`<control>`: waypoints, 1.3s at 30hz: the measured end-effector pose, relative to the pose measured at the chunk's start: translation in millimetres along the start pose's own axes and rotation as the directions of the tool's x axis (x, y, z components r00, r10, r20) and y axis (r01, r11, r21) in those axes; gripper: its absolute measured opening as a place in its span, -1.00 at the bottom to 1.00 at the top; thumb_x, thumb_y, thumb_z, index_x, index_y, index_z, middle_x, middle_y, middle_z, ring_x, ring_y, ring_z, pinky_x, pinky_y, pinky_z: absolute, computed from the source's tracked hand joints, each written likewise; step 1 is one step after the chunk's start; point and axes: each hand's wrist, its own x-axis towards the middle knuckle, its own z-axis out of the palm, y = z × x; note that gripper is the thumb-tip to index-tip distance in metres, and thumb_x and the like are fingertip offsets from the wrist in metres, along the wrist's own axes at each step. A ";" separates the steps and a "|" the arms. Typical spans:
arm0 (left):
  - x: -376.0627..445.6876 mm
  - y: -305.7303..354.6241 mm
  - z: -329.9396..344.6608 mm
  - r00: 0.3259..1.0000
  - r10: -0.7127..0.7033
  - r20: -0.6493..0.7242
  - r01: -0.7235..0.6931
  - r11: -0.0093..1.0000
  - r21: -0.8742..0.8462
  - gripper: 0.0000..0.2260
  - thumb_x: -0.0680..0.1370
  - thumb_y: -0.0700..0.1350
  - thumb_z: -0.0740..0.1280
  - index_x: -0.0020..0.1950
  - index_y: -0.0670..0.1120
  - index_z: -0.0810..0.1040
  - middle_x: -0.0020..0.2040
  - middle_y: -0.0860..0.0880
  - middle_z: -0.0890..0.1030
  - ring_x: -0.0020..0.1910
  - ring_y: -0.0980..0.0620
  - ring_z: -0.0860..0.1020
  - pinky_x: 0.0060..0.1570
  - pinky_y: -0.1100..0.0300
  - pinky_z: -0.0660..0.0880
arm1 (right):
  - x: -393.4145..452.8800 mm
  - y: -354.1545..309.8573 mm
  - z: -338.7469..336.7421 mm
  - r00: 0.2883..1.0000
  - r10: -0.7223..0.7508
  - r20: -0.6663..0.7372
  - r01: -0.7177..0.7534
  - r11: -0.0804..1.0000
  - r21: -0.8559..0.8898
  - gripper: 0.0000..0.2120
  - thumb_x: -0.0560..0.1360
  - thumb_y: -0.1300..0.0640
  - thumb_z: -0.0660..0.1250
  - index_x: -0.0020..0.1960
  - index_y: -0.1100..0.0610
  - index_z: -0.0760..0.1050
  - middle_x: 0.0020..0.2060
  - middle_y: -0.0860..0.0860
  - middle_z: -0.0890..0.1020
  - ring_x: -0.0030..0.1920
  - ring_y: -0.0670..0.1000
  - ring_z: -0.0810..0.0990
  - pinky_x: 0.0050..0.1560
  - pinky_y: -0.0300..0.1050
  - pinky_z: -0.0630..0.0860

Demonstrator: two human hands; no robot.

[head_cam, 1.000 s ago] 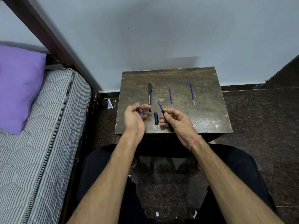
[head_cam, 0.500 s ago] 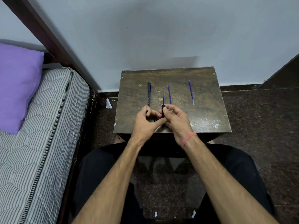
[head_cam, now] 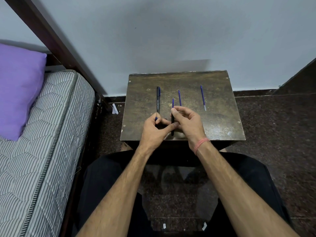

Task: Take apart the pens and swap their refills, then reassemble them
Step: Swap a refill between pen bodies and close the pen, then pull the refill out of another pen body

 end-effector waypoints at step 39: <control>-1.1 2.3 -0.5 0.998 -0.030 0.049 0.031 0.999 -0.009 -0.42 0.45 -0.04 0.73 -0.11 -0.01 0.27 -0.05 -0.09 0.83 0.06 -0.37 0.74 0.24 -0.15 0.63 | 111.3 -56.5 -97.5 0.897 -0.369 -0.244 0.051 0.635 -0.771 -0.90 0.48 0.00 0.66 -0.06 -0.01 0.81 -0.23 -0.11 0.78 -0.15 -0.17 0.71 0.22 -0.10 0.66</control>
